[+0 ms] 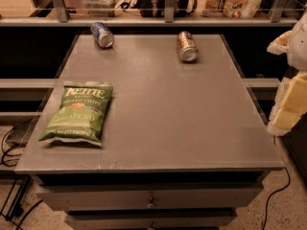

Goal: Move orange can near green jalapeno chip bag

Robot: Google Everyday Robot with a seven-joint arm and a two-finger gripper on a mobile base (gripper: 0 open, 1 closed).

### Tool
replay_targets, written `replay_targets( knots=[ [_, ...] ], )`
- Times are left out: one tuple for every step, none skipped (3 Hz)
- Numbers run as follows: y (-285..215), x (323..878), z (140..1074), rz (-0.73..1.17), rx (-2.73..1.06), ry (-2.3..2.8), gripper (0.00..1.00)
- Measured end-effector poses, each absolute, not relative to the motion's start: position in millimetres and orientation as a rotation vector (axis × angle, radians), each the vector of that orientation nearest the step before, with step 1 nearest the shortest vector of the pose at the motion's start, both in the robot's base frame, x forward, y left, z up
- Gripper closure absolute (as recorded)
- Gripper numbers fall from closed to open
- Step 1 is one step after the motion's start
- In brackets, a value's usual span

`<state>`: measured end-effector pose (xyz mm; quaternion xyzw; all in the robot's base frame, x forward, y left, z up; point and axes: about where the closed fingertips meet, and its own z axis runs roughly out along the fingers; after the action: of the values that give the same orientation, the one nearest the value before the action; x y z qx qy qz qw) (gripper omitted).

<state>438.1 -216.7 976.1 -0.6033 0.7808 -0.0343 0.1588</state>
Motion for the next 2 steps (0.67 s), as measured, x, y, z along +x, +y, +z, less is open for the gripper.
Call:
replay_targets(
  knots=[
    [-216.7, 438.1, 976.1, -0.098, -1.725, 2.232, 0.00],
    [-217.4, 442.8, 974.8, -0.056, -1.672, 2.225, 0.00]
  ],
)
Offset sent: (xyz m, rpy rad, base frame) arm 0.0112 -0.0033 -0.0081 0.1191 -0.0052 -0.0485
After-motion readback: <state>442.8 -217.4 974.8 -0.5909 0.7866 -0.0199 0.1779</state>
